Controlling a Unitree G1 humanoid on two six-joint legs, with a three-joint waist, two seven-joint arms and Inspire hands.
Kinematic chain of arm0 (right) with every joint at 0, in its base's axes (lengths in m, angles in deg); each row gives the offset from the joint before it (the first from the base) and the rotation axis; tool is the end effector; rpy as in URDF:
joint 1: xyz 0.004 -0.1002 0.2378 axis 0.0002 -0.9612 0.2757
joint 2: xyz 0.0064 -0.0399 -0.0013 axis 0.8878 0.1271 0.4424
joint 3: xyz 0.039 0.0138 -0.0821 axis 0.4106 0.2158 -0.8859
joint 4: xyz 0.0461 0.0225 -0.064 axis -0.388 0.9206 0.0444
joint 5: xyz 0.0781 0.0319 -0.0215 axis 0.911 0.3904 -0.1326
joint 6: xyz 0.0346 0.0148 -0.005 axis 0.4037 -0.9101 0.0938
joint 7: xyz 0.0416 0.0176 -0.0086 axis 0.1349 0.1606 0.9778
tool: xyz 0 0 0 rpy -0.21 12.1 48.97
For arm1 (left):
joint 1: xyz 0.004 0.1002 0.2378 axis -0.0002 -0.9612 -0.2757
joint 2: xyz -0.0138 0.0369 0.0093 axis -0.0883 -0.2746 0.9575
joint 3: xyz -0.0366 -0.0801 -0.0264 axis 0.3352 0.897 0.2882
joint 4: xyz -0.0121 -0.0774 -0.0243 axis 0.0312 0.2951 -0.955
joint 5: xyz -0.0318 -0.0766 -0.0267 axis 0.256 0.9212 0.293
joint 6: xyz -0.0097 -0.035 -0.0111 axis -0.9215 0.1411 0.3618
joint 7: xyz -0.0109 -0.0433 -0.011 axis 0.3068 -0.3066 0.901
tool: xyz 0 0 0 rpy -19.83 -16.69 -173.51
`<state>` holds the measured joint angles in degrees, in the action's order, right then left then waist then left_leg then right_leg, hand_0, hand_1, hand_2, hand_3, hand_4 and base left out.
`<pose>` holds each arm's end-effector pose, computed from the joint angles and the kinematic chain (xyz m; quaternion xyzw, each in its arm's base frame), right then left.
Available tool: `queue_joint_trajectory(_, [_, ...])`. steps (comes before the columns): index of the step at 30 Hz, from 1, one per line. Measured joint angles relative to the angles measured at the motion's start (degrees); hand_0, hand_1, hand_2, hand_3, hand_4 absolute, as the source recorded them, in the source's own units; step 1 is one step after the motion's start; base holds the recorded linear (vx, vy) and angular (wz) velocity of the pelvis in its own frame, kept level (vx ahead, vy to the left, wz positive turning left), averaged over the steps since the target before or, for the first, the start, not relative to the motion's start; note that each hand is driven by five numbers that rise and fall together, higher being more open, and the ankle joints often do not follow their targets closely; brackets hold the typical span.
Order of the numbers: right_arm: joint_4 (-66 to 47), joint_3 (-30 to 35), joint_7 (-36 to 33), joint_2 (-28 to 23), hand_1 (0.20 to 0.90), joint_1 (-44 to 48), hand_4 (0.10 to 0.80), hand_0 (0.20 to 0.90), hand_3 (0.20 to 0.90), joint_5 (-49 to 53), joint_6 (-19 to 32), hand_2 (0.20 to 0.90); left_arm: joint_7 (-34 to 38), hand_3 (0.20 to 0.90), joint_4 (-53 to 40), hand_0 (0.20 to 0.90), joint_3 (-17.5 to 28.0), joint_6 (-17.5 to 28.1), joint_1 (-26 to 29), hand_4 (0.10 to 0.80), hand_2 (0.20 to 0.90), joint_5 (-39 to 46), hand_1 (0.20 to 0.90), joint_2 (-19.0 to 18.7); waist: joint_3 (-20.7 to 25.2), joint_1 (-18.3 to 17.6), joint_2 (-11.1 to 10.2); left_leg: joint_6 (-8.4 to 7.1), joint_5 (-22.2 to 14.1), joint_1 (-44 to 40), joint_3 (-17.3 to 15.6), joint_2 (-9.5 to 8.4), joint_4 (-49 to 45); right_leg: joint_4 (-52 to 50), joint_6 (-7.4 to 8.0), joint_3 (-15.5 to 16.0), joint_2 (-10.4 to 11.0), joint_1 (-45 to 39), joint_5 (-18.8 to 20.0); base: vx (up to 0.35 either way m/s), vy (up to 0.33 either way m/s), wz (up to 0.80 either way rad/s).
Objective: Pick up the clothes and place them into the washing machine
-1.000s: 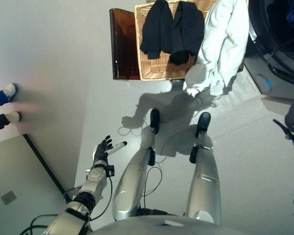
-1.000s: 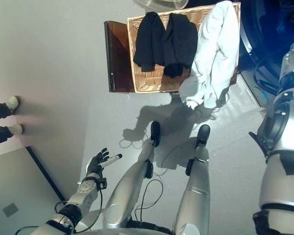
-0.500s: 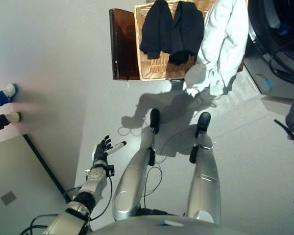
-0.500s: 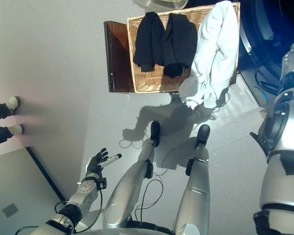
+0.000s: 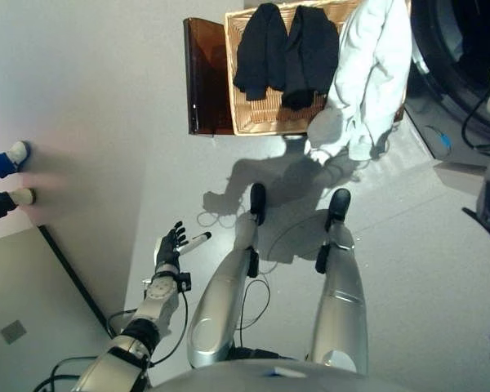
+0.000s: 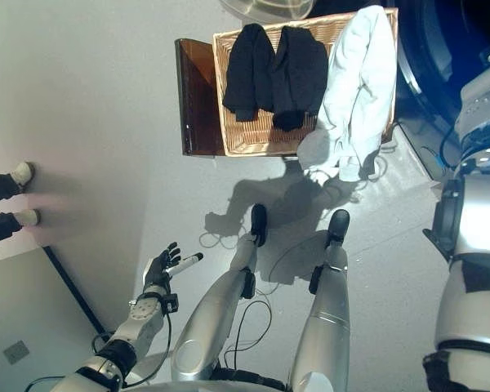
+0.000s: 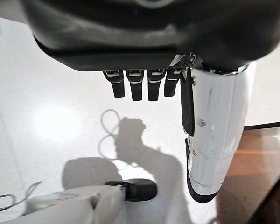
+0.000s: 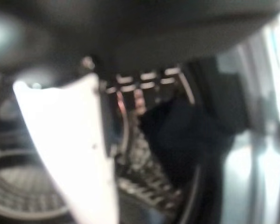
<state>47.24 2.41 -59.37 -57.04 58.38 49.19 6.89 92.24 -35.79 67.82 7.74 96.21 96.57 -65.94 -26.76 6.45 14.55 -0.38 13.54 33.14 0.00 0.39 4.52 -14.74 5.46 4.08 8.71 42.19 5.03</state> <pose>0.3125 -0.3038 0.3049 0.1396 -0.1210 -0.4882 0.8529 0.1828 0.1656 -0.0386 0.0040 0.2623 0.1133 0.9583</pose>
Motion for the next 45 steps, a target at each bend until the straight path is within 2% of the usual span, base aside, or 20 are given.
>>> queue_joint_trajectory(5, [-0.67, -1.08, -0.35, 2.19, 0.900, -2.69, 0.800, 0.900, 0.900, -6.91, -1.14, 0.900, 1.07, 0.900, 0.34, 0.900, -0.01, 0.26, -0.01, 0.800, 0.900, -0.83, 0.900, 0.04, -0.10, -1.10, -0.14, 0.06, 0.01, -1.14, 0.04, 0.24, 0.00, 1.23, -0.04, 0.36, -0.22, -1.85, 0.44, -0.004, 0.012, -0.05])
queue_joint_trajectory(12, [-9.26, -2.49, -3.67, 6.49, 0.900, -8.61, 0.800, 0.900, 0.900, -15.91, -1.21, 0.900, 2.20, 0.900, 1.04, 0.900, 0.17, 0.36, 0.04, 0.800, 0.900, -2.05, 0.900, 0.19, -0.39, -3.07, -0.69, 0.39, -0.28, -2.11, -0.17, 0.96, 0.01, 3.08, -0.06, 1.23, -0.89, -3.95, 0.85, 0.000, 0.010, -0.03])
queue_joint_trajectory(15, [-12.46, -3.54, -4.23, 8.95, 0.900, -11.87, 0.800, 0.900, 0.900, -19.39, -1.17, 0.900, 3.26, 0.900, 1.62, 0.900, 0.74, 0.37, 0.06, 0.800, 0.900, -2.07, 0.900, 0.12, -0.21, -3.98, -2.13, 0.43, -0.31, -2.13, -0.21, 1.11, 0.01, 3.31, -0.28, 1.24, -1.08, -4.05, 1.04, 0.000, 0.000, 0.00])
queue_joint_trajectory(21, [-16.65, -3.34, -5.45, 14.01, 0.900, -17.45, 0.800, 0.900, 0.900, -21.75, -1.14, 0.900, 3.89, 0.900, 2.17, 0.900, 0.73, 0.39, 0.11, 0.800, 0.900, -2.84, 0.900, 0.17, -0.22, -3.86, -3.44, 0.30, -0.50, -3.34, -0.16, 1.71, 0.01, 6.70, -0.42, 1.54, -1.84, -6.93, 2.59, 0.000, 0.000, 0.00])
queue_joint_trajectory(27, [-19.24, -3.47, -5.77, 19.48, 0.900, -22.05, 0.800, 0.900, 0.900, -24.12, -1.08, 0.900, 4.10, 0.900, 2.81, 0.900, 1.75, 0.27, 0.08, 0.800, 0.900, -3.31, 0.900, 0.25, -0.19, -3.63, -3.64, -0.08, -0.97, -4.78, -0.16, 1.92, 0.02, 9.34, -0.11, 1.75, -2.14, -9.63, 3.50, 0.001, 0.003, 0.01])
queue_joint_trajectory(45, [-20.19, -6.69, -5.59, 23.09, 0.900, -23.25, 0.800, 0.900, 0.900, -27.44, -1.22, 0.900, 5.38, 0.900, 2.69, 0.900, 2.70, 0.41, 0.02, 0.800, 0.900, -4.03, 0.900, 0.02, -0.23, -1.94, -4.16, -0.04, -1.02, -4.74, 1.15, 1.86, 0.02, 12.20, -0.34, 3.42, -2.17, -11.73, 4.76, 0.003, 0.005, 0.06])
